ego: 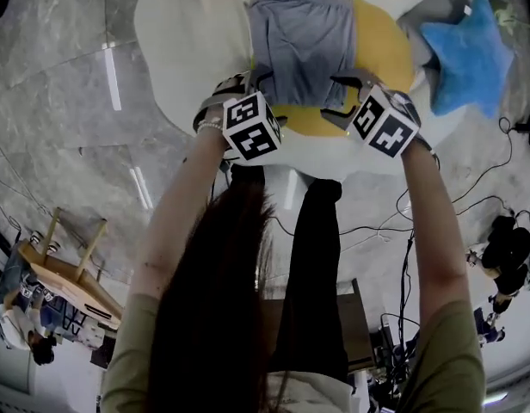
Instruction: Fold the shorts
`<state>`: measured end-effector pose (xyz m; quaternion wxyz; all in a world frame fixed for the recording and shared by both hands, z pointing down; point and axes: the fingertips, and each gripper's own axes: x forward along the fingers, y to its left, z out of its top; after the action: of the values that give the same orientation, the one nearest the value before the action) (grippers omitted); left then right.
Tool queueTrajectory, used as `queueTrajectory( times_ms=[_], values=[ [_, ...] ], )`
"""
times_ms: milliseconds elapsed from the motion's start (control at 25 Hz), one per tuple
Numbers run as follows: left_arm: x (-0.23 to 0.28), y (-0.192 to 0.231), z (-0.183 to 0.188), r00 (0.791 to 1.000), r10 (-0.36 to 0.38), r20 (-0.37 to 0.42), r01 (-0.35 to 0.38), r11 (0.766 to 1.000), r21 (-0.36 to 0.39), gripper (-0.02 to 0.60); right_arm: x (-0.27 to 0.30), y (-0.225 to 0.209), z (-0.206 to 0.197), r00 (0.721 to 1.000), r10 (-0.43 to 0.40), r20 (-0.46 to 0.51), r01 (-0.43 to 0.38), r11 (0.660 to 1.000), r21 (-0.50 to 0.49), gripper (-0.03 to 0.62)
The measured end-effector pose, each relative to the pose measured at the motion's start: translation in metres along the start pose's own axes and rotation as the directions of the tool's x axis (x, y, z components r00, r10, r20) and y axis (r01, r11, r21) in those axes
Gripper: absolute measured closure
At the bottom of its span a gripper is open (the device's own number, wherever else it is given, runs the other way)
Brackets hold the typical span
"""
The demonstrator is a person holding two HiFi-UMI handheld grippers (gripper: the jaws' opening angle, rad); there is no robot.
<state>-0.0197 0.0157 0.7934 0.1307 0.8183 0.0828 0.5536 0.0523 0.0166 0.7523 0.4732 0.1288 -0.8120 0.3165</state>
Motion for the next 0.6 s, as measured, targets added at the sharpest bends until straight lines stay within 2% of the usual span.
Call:
queueTrajectory(
  times_ms=[80,160,240,360,400,480,520,600],
  values=[
    [0.010,-0.020,-0.010,0.999,-0.029,-0.038,0.029,0.999,-0.013,0.169,0.015,0.022,-0.027,0.995,0.028,-0.098,-0.031,0.999,-0.029,0.329],
    [0.016,-0.033,-0.018,0.996,-0.052,-0.067,0.051,0.998,-0.021,0.170,0.024,0.030,-0.051,0.986,0.023,-0.167,-0.030,0.999,-0.038,0.329],
    [0.019,-0.045,-0.028,0.994,-0.067,-0.090,0.064,0.997,-0.033,0.169,0.029,0.038,-0.072,0.978,0.027,-0.209,-0.029,1.000,-0.006,0.329],
    [0.019,-0.054,-0.038,0.995,-0.051,-0.085,0.044,0.996,-0.078,0.169,0.036,0.057,-0.101,0.960,0.071,-0.271,-0.061,0.997,0.045,0.329],
    [0.018,-0.055,-0.040,0.996,-0.045,-0.079,0.037,0.994,-0.102,0.169,0.035,0.061,-0.105,0.959,0.078,-0.271,-0.066,0.997,0.050,0.329],
    [0.012,-0.052,-0.038,0.998,-0.026,-0.058,0.018,0.990,-0.143,0.169,0.028,0.059,-0.090,0.979,0.046,-0.198,-0.036,0.998,0.053,0.329],
    [0.006,-0.047,-0.034,0.999,-0.005,-0.039,-0.001,0.989,-0.151,0.170,0.021,0.054,-0.074,0.991,0.004,-0.137,0.002,0.999,0.043,0.329],
    [-0.005,-0.036,-0.021,0.999,0.049,0.005,-0.048,0.990,-0.134,0.170,0.010,0.038,-0.041,0.996,-0.089,-0.029,0.088,0.996,-0.021,0.329]
  ],
)
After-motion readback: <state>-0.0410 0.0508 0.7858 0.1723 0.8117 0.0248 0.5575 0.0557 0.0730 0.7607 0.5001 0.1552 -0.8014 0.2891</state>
